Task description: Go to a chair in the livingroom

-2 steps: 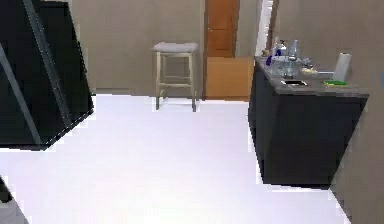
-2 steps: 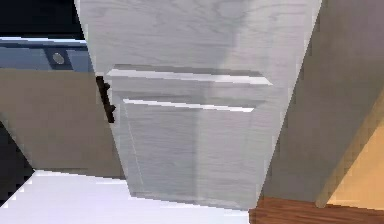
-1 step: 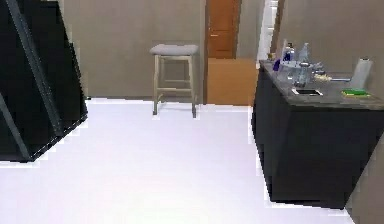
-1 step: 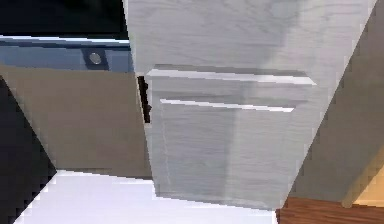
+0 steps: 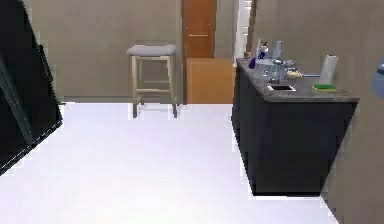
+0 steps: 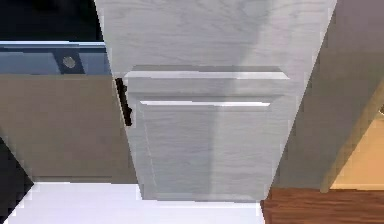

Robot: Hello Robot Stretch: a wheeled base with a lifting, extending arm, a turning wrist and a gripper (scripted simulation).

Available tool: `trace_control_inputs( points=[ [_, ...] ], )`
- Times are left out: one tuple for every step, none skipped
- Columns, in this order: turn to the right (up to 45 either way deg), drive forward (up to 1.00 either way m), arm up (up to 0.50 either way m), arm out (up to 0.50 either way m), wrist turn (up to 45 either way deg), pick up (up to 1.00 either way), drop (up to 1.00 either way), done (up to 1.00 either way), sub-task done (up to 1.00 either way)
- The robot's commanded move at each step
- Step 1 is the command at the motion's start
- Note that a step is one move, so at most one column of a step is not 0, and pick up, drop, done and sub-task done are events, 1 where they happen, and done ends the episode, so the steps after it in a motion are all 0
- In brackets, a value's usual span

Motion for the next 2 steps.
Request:
trace_control_inputs(
  points=[
    [0.0,1.0,0.0,0.0,0.0,0.0,0.0,0.0,0.0],
    [3.0,0.0,0.0,0.0,0.0,0.0,0.0,0.0,0.0]
  ],
)
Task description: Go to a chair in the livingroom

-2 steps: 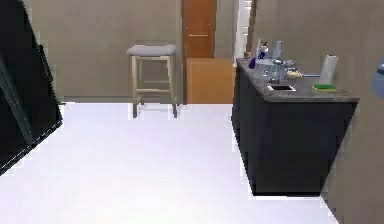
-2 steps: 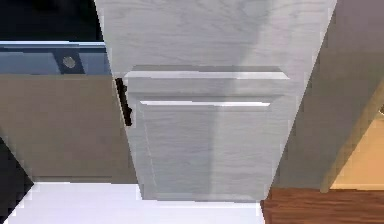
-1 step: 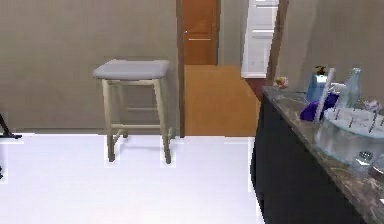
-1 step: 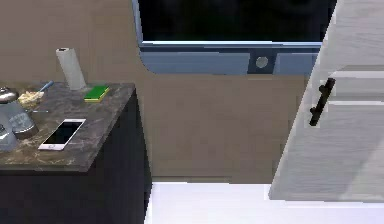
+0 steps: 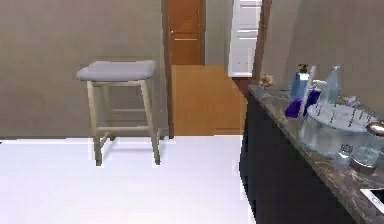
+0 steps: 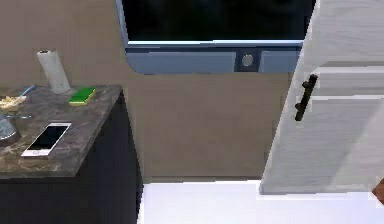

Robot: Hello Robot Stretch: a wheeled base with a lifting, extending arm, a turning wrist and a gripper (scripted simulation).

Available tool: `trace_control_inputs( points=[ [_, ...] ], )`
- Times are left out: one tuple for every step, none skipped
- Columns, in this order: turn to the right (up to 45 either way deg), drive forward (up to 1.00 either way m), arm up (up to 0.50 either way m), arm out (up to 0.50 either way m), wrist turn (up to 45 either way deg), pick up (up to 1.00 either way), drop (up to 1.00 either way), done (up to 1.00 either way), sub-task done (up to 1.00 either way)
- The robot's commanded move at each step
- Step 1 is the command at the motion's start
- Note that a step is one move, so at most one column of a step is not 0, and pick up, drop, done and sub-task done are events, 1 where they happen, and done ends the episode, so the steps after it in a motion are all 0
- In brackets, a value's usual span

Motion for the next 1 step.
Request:
trace_control_inputs(
  points=[
    [0.0,1.0,0.0,0.0,0.0,0.0,0.0,0.0,0.0]
  ],
)
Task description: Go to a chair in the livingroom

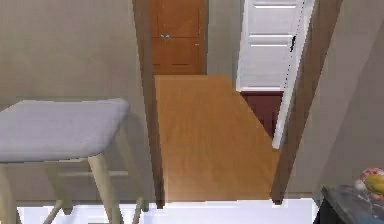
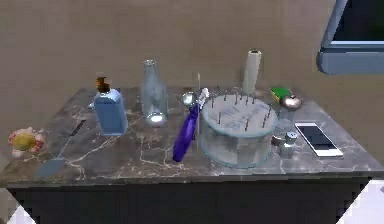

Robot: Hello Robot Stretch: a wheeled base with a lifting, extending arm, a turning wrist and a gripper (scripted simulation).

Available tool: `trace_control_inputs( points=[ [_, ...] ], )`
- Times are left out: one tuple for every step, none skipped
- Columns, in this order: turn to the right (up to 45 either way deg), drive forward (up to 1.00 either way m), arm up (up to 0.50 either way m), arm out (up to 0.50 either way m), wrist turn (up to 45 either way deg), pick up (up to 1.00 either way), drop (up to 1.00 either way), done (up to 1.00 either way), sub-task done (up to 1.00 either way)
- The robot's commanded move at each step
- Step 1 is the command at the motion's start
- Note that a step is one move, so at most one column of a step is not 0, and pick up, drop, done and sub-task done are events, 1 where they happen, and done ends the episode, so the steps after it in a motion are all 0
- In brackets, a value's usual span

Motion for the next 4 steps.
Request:
trace_control_inputs(
  points=[
    [0.0,1.0,0.0,0.0,0.0,0.0,0.0,0.0,0.0],
    [-6.0,0.0,0.0,0.0,0.0,0.0,0.0,0.0,0.0],
    [0.0,0.05,0.0,0.0,0.0,0.0,0.0,0.0,0.0],
    [0.0,0.3,0.0,0.0,0.0,0.0,0.0,0.0,0.0]
  ],
)
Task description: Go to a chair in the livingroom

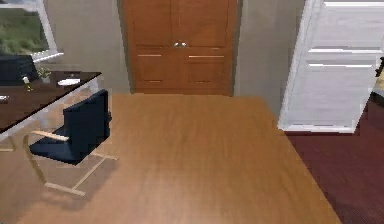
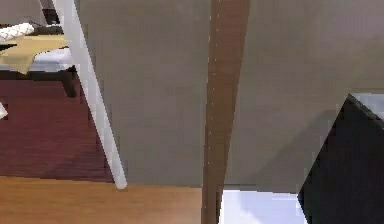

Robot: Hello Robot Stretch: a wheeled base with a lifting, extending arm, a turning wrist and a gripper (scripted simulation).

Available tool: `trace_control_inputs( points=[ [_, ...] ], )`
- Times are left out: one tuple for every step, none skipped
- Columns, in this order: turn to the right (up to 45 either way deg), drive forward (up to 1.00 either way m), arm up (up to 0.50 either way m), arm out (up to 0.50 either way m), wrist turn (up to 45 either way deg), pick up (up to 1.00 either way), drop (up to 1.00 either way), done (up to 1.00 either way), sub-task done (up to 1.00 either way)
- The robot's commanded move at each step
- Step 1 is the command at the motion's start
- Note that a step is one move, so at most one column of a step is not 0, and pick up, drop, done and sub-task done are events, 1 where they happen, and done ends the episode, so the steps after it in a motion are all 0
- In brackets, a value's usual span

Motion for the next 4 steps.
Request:
trace_control_inputs(
  points=[
    [-9.0,0.0,0.0,0.0,0.0,0.0,0.0,0.0,0.0],
    [0.0,0.8,0.0,0.0,0.0,0.0,0.0,0.0,0.0],
    [-42.0,0.0,0.0,0.0,0.0,0.0,0.0,0.0,0.0],
    [0.0,0.0,0.0,0.0,0.0,0.0,0.0,1.0,0.0]
  ],
)
